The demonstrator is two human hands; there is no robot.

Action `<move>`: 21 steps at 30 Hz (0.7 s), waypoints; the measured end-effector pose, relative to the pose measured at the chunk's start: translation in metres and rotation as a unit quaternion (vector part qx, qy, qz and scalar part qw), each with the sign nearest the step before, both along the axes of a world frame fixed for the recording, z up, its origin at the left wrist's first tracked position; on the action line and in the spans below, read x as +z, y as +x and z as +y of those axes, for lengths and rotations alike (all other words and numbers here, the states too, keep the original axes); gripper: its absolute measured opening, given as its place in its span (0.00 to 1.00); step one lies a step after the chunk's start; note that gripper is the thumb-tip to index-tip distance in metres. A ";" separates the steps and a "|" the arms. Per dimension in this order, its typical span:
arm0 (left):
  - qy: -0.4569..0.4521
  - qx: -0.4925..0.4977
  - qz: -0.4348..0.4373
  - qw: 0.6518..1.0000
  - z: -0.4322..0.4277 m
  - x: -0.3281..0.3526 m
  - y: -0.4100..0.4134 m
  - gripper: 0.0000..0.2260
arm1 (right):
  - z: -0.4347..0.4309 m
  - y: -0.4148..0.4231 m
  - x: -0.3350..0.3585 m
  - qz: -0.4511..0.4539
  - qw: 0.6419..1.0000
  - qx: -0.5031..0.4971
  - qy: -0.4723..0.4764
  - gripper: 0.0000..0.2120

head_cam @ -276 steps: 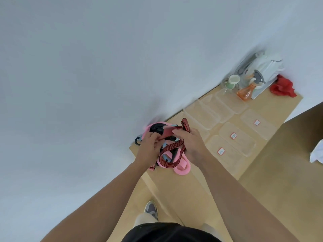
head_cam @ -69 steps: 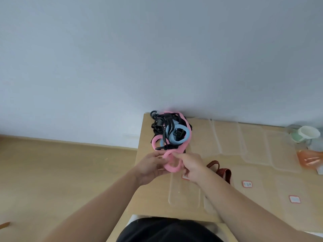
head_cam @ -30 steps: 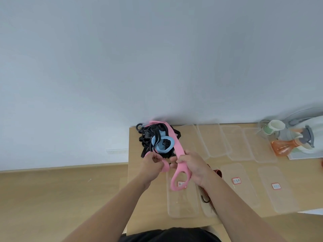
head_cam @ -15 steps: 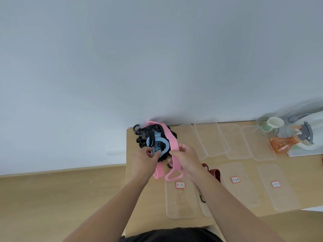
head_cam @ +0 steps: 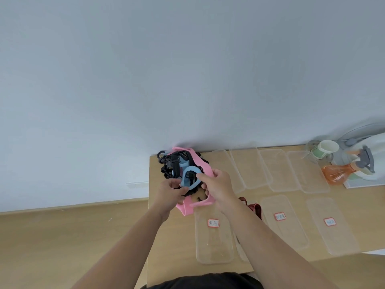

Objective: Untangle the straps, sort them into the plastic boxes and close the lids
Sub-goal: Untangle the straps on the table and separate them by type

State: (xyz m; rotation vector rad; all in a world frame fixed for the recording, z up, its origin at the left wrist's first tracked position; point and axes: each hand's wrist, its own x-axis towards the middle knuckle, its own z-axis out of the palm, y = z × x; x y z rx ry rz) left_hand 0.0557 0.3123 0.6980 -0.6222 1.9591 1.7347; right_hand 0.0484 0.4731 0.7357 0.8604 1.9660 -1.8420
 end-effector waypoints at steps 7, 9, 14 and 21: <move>-0.003 -0.044 0.037 0.998 -0.012 0.002 -0.010 0.09 | -0.003 0.002 -0.013 -0.020 1.000 -0.016 0.009 0.06; -0.021 -0.069 0.049 0.996 -0.016 0.003 -0.013 0.11 | -0.003 0.002 -0.013 -0.018 1.000 -0.009 0.017 0.06; -0.076 -0.131 0.058 0.987 -0.016 0.002 -0.019 0.05 | -0.008 0.004 -0.005 -0.018 1.000 0.010 -0.001 0.08; -0.029 -0.168 0.110 0.979 -0.014 0.015 -0.021 0.05 | -0.002 0.006 0.005 0.011 0.999 0.028 0.011 0.12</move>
